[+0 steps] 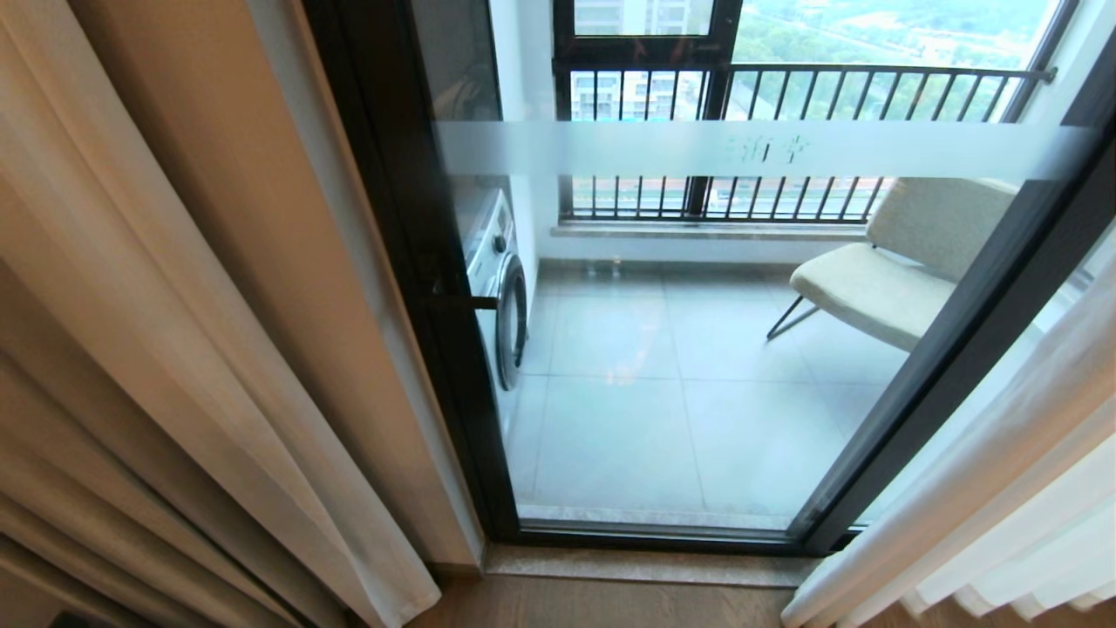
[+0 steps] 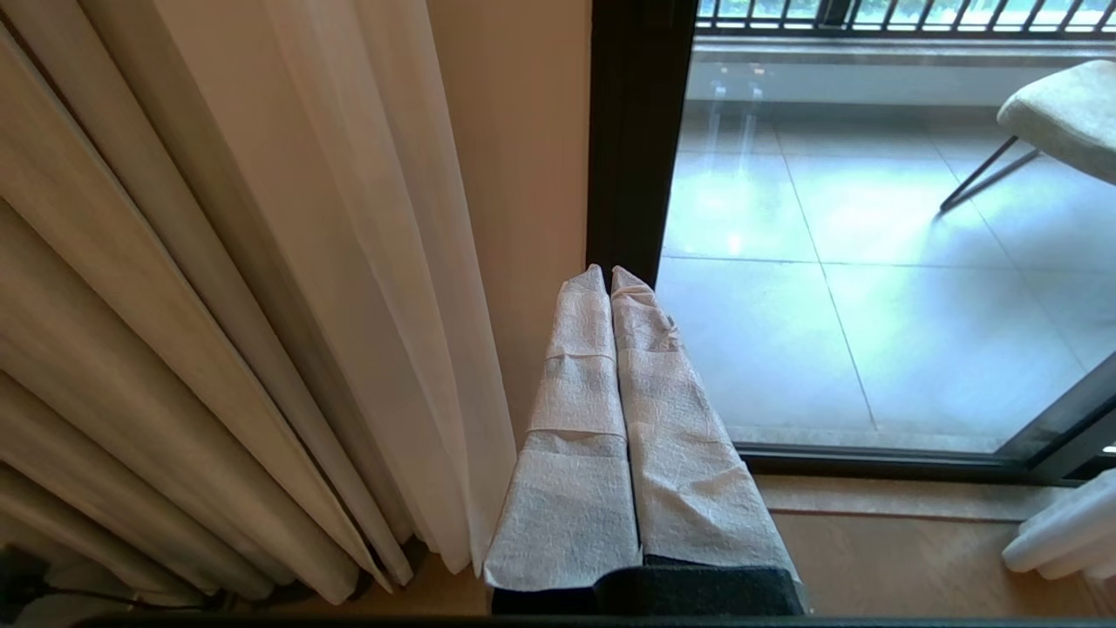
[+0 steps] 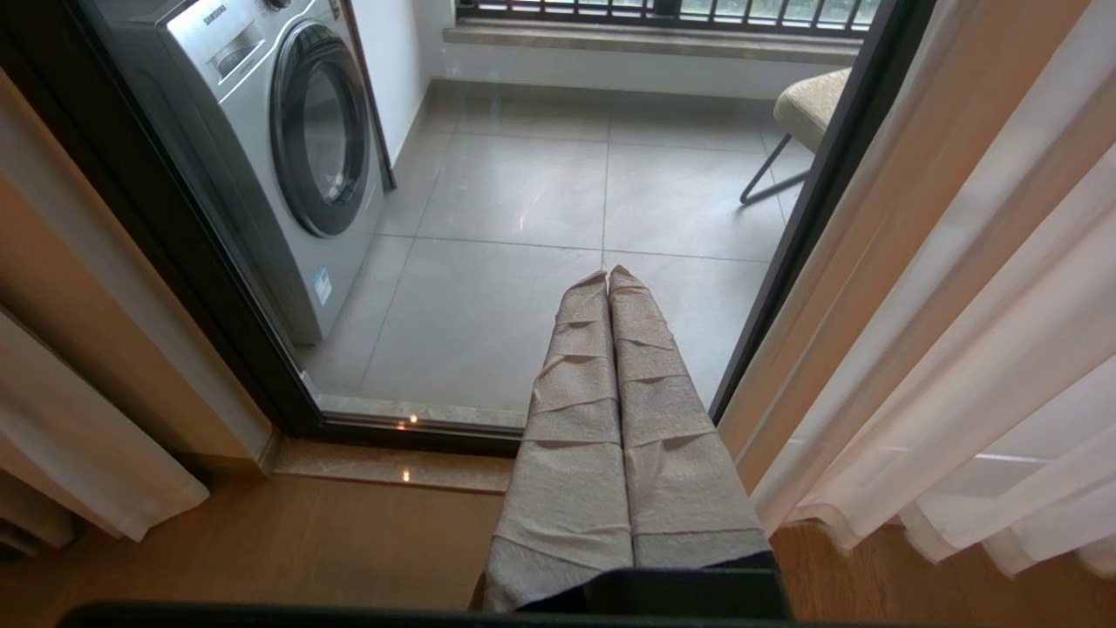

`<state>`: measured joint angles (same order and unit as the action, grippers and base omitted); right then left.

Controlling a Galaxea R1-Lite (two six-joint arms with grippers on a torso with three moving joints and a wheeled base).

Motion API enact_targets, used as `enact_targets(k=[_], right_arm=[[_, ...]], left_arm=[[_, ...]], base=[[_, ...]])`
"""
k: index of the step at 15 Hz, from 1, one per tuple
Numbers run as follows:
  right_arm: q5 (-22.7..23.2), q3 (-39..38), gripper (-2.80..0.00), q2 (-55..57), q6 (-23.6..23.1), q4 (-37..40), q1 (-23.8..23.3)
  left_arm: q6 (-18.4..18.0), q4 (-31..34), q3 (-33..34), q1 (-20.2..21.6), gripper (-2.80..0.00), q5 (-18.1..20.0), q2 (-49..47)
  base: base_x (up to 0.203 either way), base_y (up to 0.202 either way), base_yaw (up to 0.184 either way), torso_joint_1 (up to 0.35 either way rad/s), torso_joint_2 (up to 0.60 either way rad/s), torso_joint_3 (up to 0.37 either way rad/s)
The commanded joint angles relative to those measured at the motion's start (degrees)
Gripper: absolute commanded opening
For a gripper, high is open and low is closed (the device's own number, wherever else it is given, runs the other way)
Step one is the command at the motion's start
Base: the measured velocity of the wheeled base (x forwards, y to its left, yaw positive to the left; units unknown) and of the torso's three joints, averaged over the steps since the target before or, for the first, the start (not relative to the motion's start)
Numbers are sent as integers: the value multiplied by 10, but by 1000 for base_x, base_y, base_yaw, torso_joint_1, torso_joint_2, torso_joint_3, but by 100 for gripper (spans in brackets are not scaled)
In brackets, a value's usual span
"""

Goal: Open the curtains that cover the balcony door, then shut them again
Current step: Pull the inner curtains open on both sides

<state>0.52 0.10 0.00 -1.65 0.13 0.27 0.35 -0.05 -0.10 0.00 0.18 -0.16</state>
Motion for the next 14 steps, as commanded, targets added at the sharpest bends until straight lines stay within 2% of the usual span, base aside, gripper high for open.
enact_targets(k=[1,14], right_arm=[[0,0,-280,0,0,0,1],[0,0,-280,0,0,0,0]], left_arm=[[0,0,0,0,-280,0,2],[1,0,0,0,-280,2,2]], base=[[0,0,0,0,0,0],[0,0,0,0,0,0]])
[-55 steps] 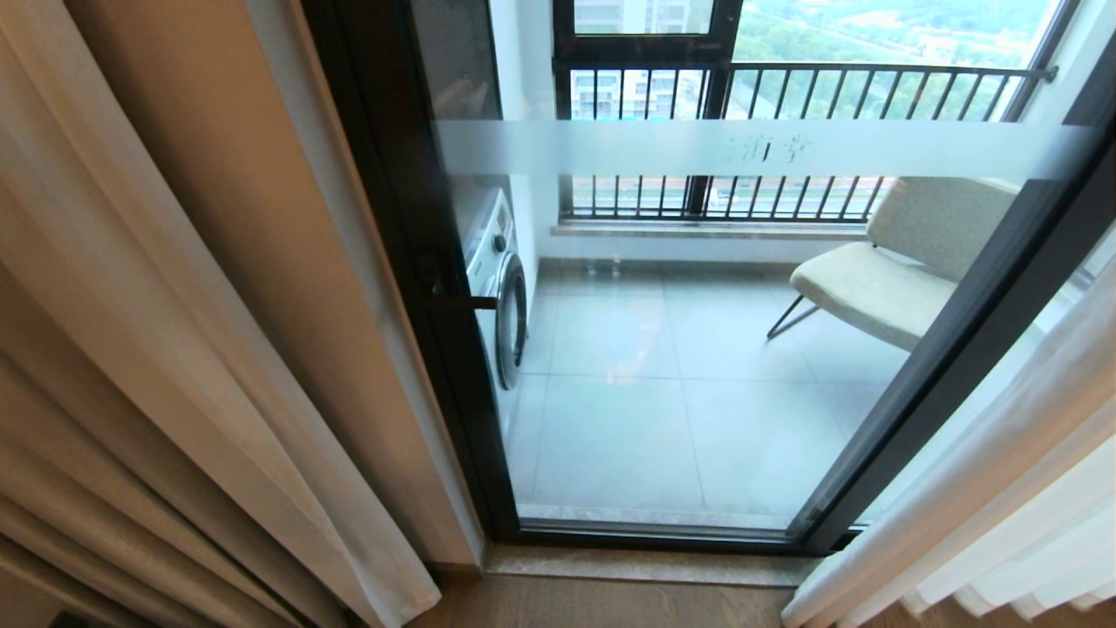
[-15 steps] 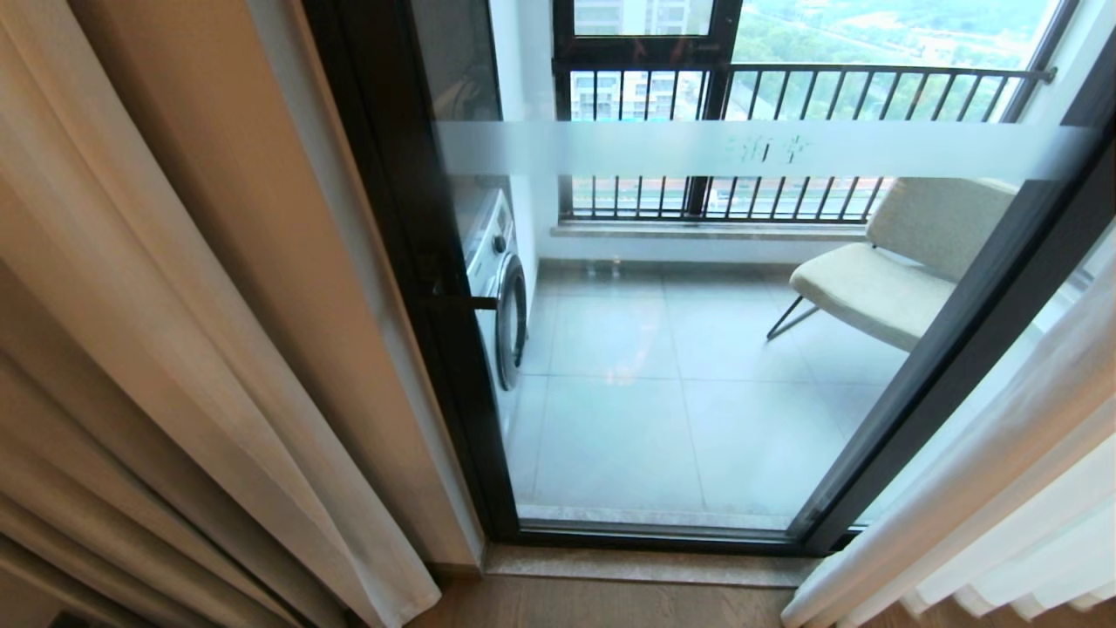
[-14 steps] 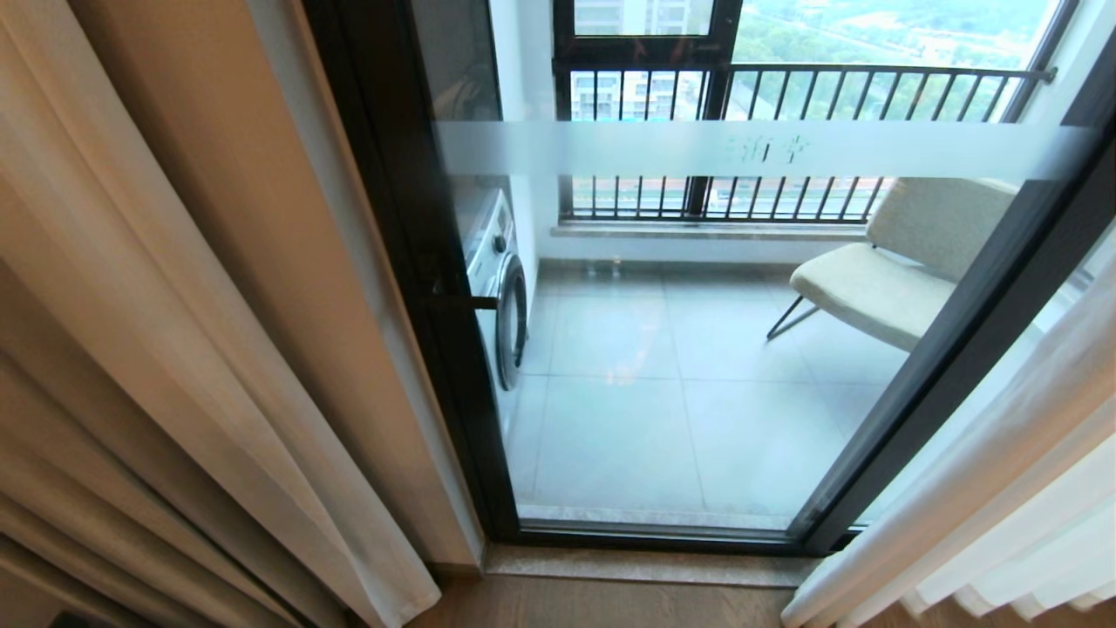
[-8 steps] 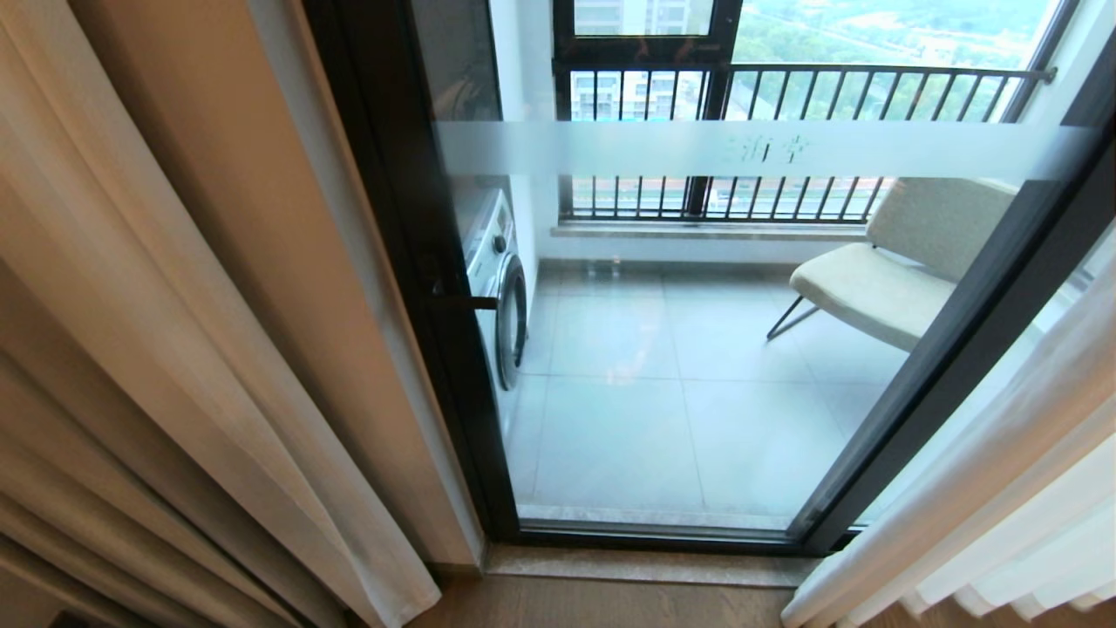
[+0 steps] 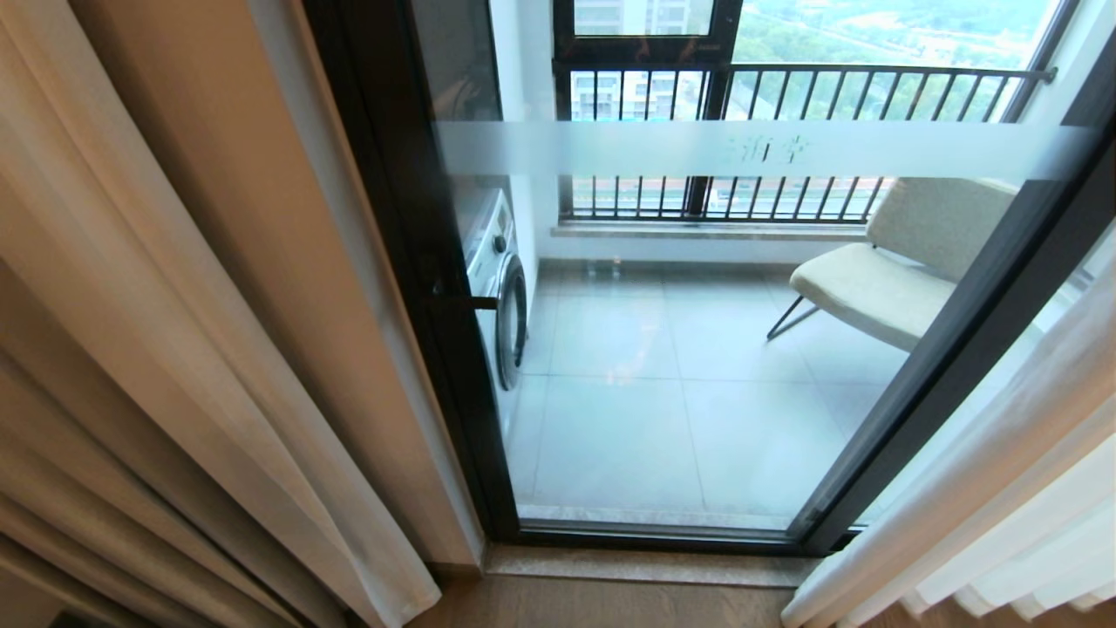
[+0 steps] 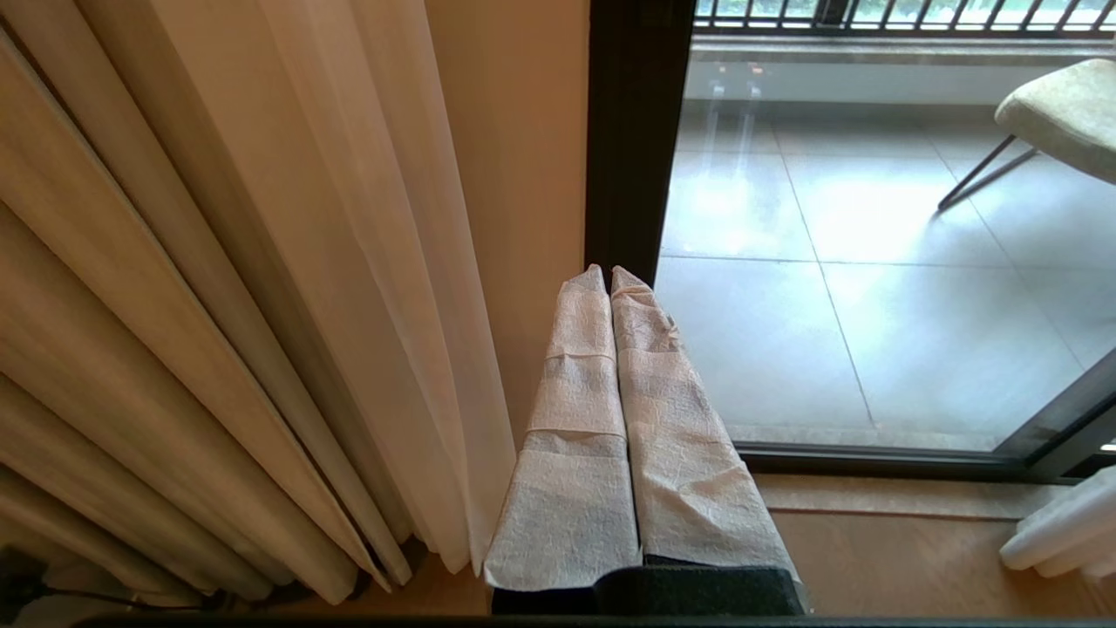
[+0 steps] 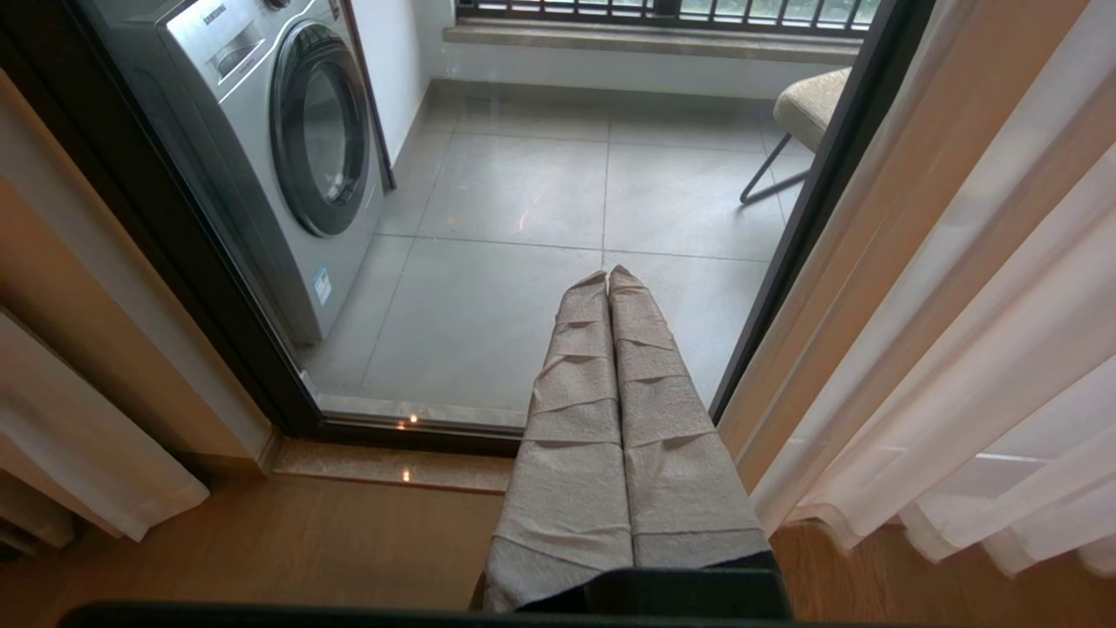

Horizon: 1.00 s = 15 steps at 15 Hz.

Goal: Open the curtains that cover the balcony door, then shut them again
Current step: Pull the inner curtains open on both sides

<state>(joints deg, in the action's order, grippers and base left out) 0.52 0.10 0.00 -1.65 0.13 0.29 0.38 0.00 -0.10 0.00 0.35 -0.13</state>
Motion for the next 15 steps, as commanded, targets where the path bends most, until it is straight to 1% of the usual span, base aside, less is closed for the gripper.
enact_targets(k=[1,4,6,15], right_arm=[[0,0,-280,0,0,0,0],[0,0,-280,0,0,0,1],[0,0,-280,0,0,0,0],[0,0,-280,0,0,0,0]], left_arm=[[0,0,0,0,-280,0,1],[0,-1,0,0,-280,0,1],[0,0,0,0,-280,0,1],[0,-1,0,0,-280,0,1]], base=[[0,0,0,0,0,0],[0,0,0,0,0,0],[-1,-89,10,1,5,3],[0,-183,1,3,2,3]])
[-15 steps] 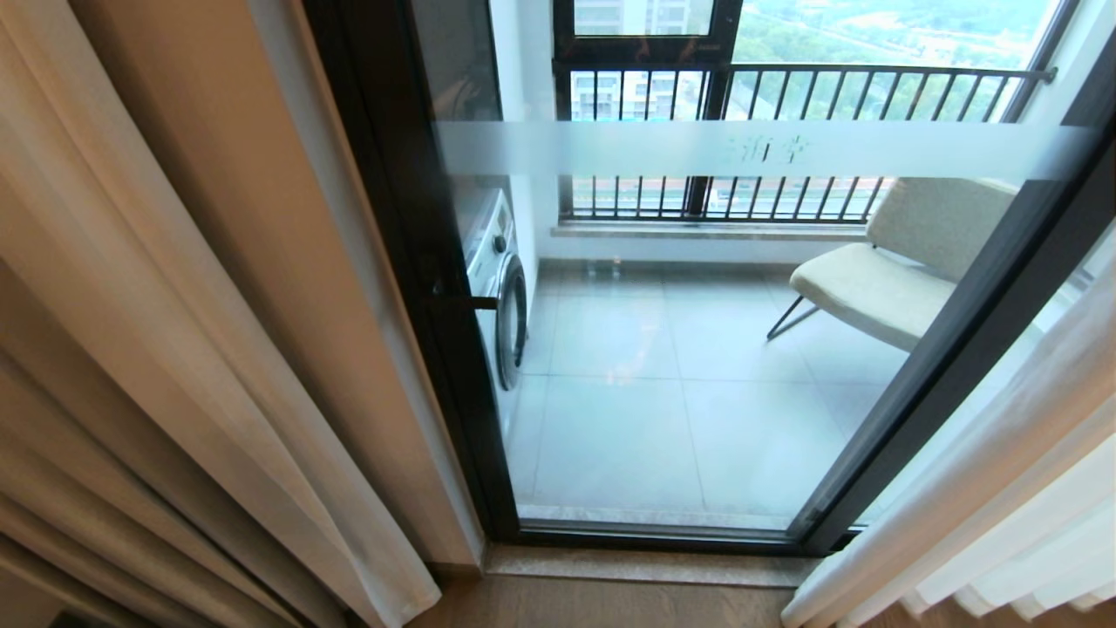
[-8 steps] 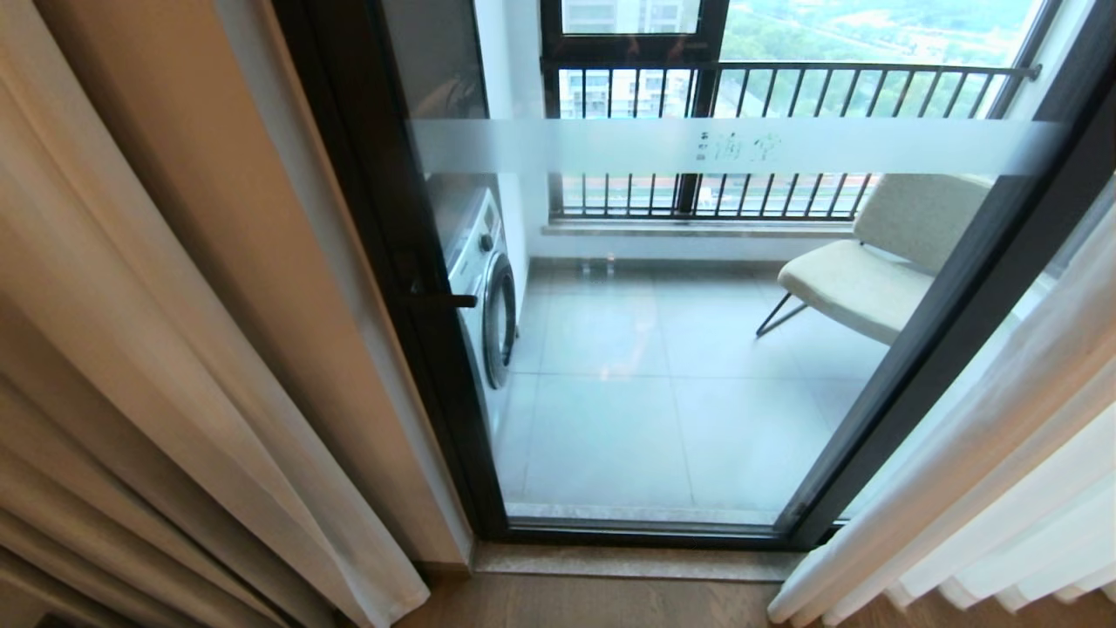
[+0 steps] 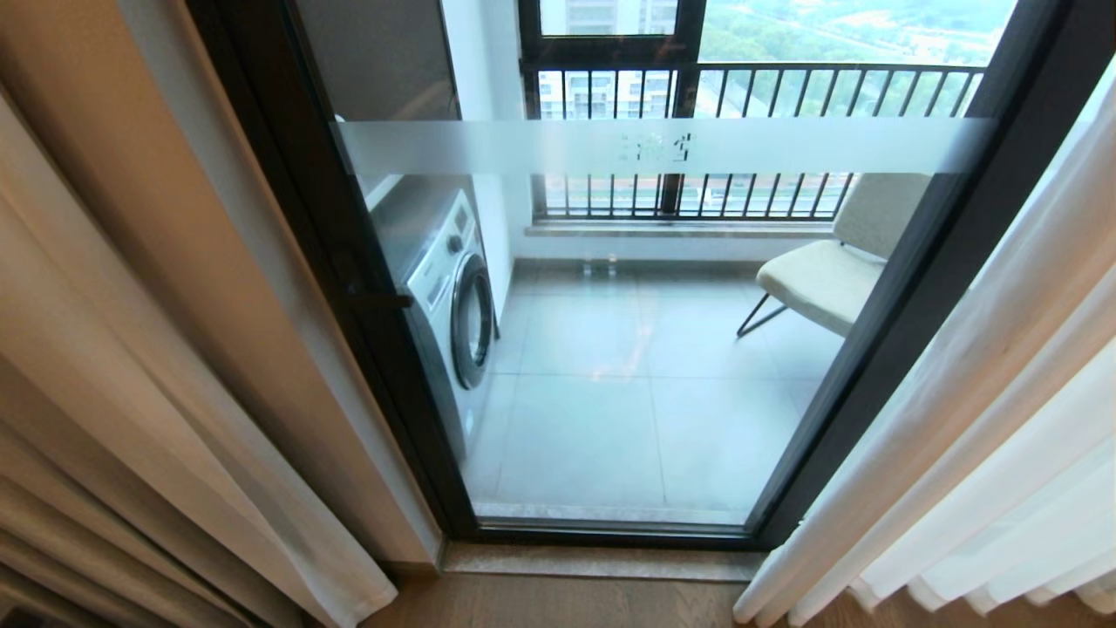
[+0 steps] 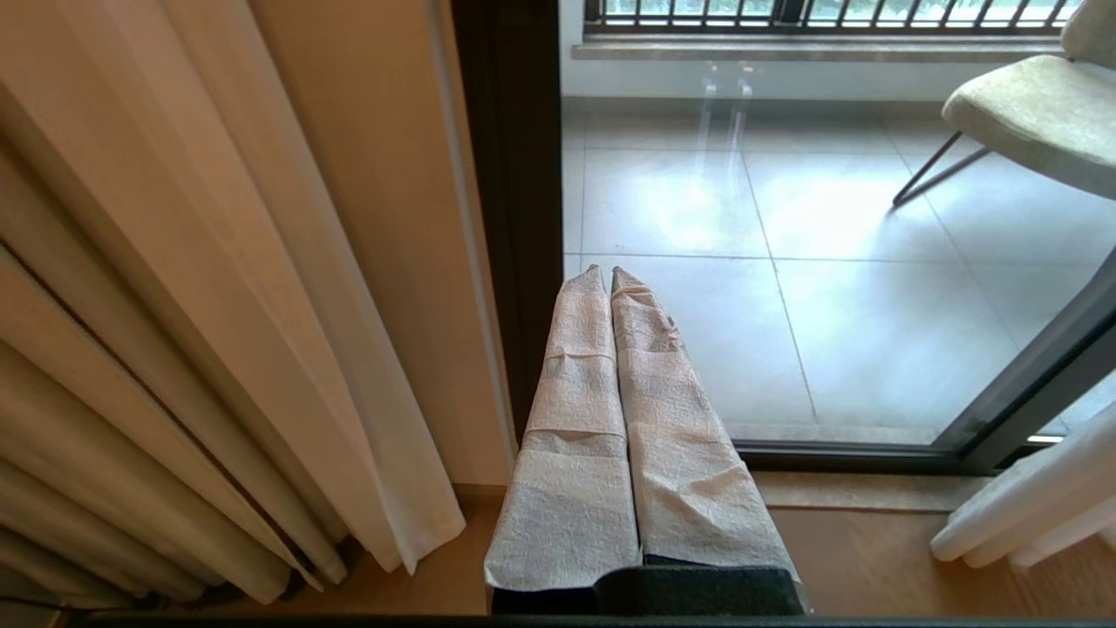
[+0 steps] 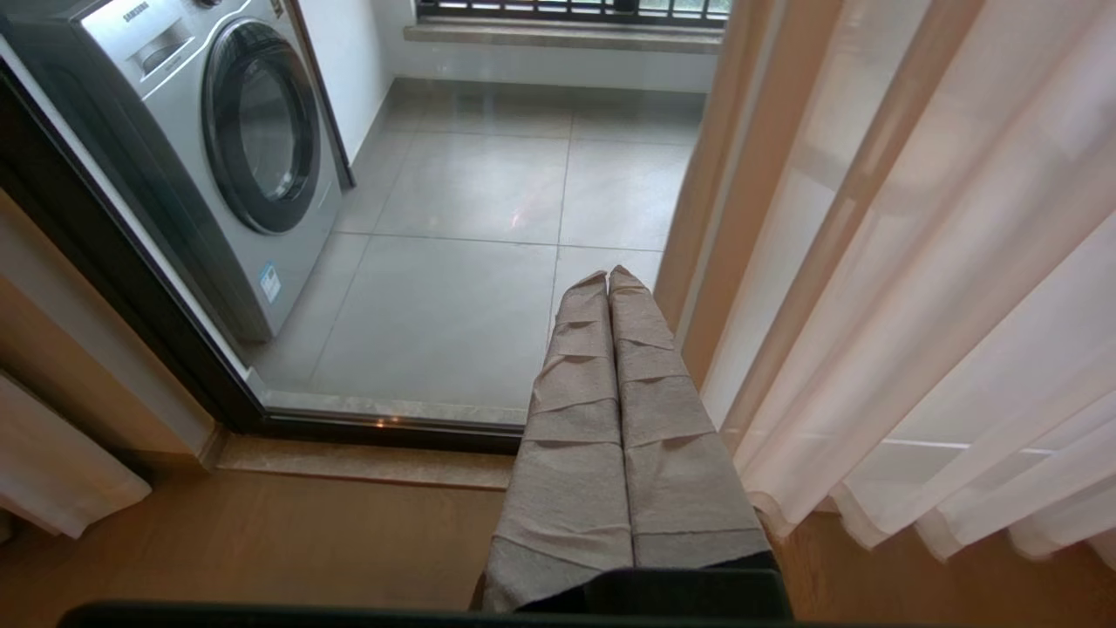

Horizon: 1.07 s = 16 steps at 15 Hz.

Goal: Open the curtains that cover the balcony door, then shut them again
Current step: Pull the inner curtains open on both sides

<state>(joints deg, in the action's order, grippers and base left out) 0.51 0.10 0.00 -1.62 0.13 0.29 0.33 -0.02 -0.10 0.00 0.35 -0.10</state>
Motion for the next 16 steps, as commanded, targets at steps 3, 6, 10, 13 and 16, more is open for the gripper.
enact_targets(k=[3,6,10,13,16], right_arm=[[0,0,-280,0,0,0,0],[0,0,-280,0,0,0,0],[0,0,-280,0,0,0,0],[0,0,-280,0,0,0,0],[0,0,-280,0,0,0,0]], left_arm=[[0,-1,0,0,-280,0,1],[0,-1,0,0,-280,-2,1],[0,-1,0,0,-280,-2,1],[0,-1,0,0,-280,-2,1],[0,-1,0,0,-280,-2,1]], base=[[0,-185,0,1,5,4],[0,-182,3,1,2,3],[0,-184,4,2,1,3],[0,-143,3,3,3,2],[0,0,0,0,0,0]])
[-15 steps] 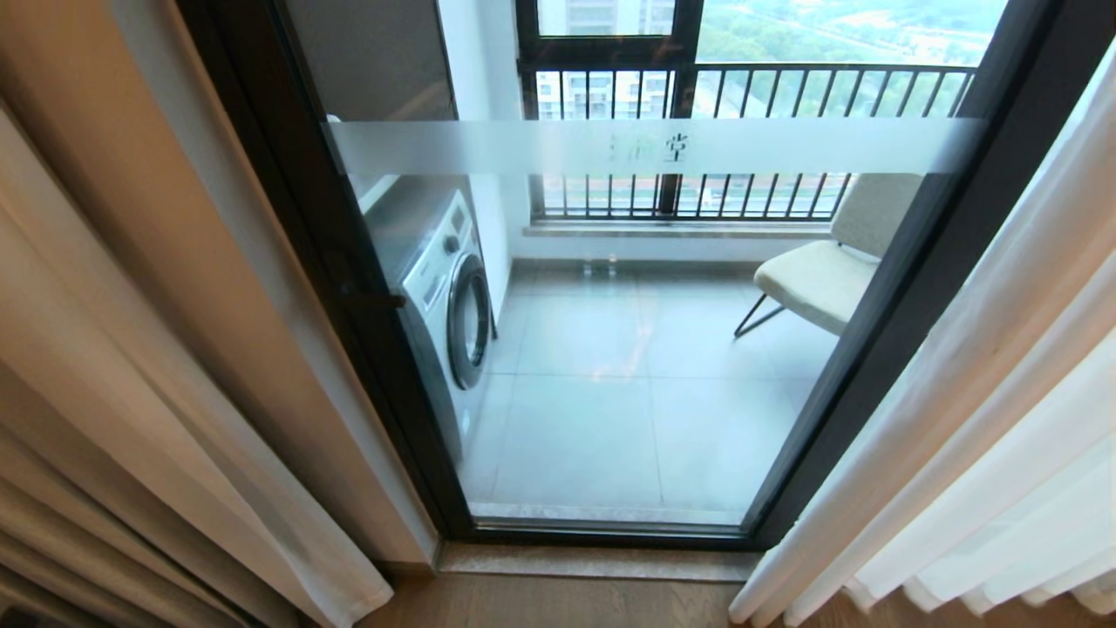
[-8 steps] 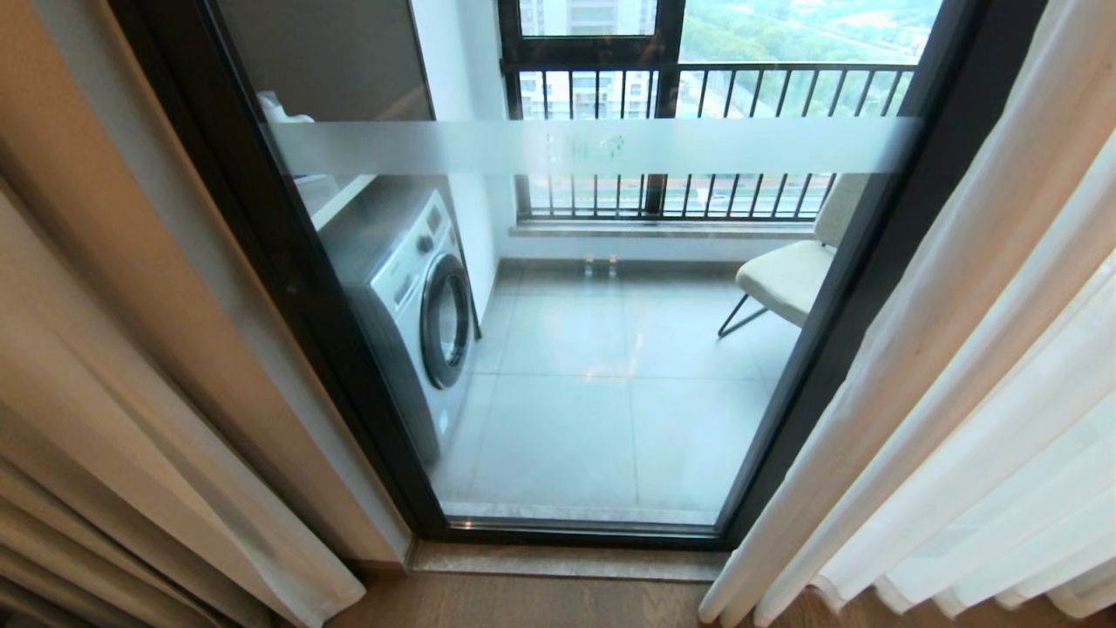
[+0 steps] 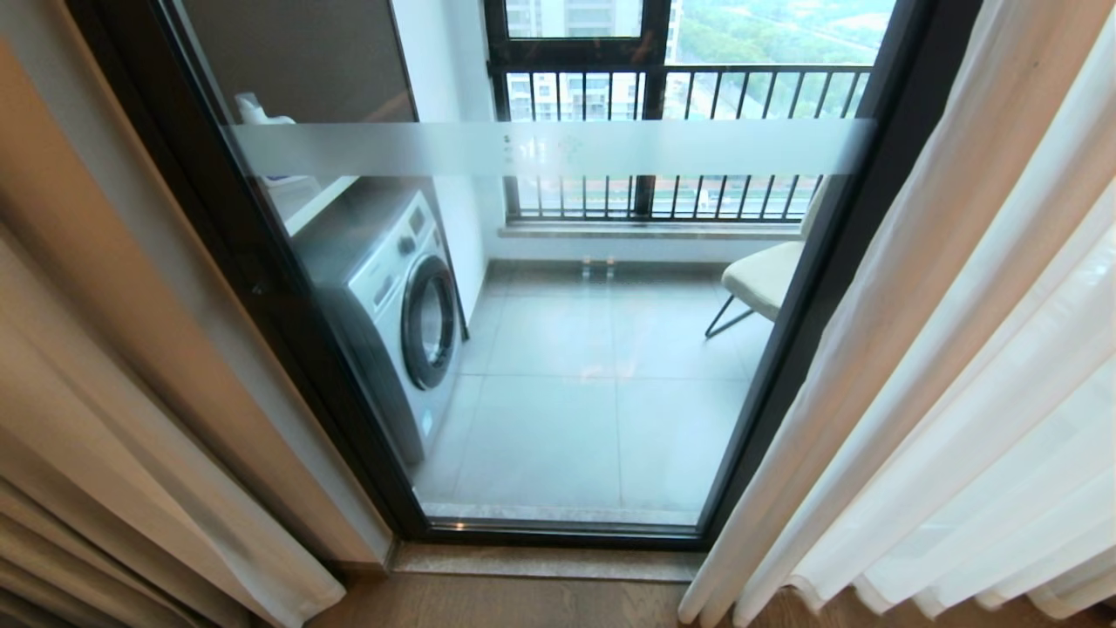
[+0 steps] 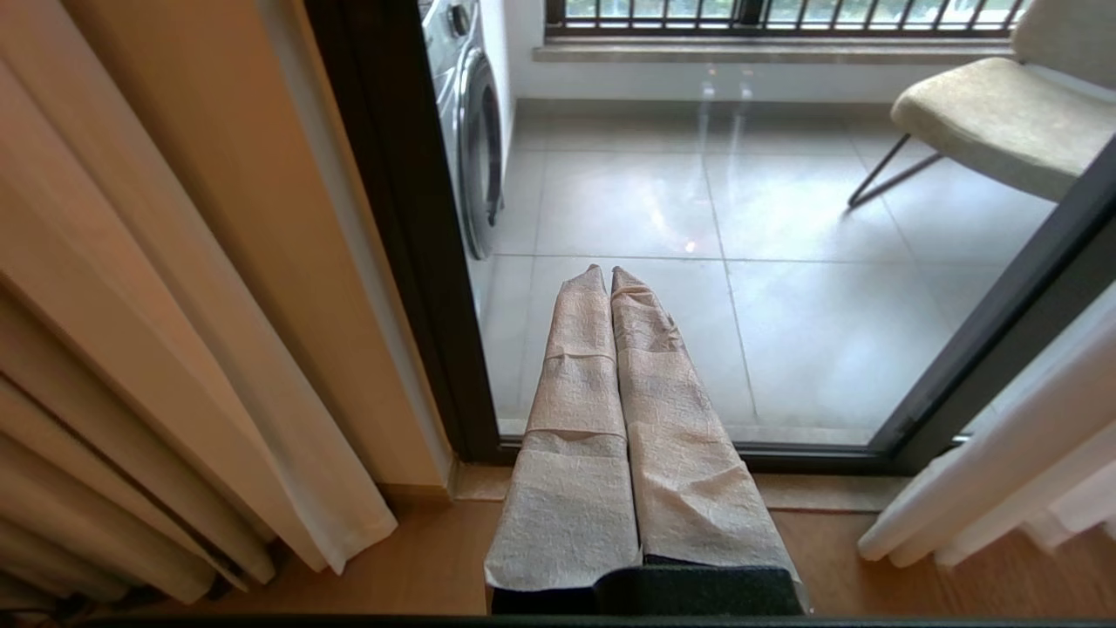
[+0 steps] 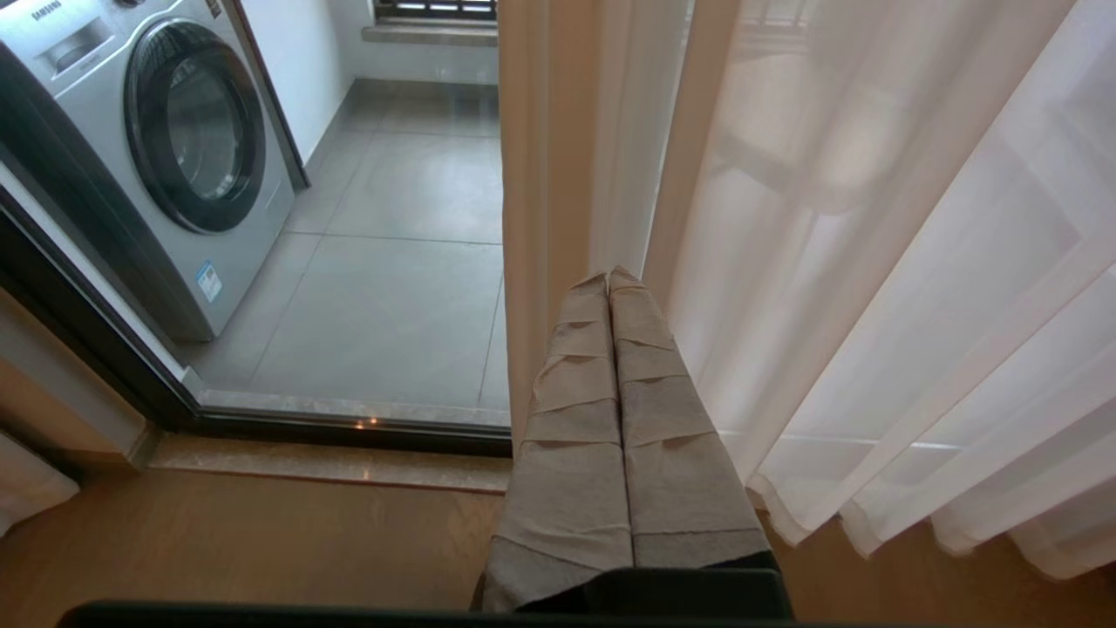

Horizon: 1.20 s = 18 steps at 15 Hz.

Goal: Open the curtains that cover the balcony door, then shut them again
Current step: Pull the inner curtains open on both sides

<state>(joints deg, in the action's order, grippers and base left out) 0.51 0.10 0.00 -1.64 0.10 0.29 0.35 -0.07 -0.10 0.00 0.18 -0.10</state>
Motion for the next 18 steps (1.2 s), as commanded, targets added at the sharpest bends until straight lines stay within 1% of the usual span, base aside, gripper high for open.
enact_targets(k=[1,8,13,18], right_arm=[[0,0,-280,0,0,0,1],[0,0,-280,0,0,0,0],[0,0,-280,0,0,0,0],[0,0,-280,0,0,0,0]], left_arm=[[0,0,0,0,-280,0,1],[1,0,0,0,-280,0,1],[1,0,0,0,-280,0,1],[0,0,0,0,-280,0,1]], base=[[0,0,0,0,0,0],[0,0,0,0,0,0],[153,0,0,12,3,4],[0,0,0,0,0,0]])
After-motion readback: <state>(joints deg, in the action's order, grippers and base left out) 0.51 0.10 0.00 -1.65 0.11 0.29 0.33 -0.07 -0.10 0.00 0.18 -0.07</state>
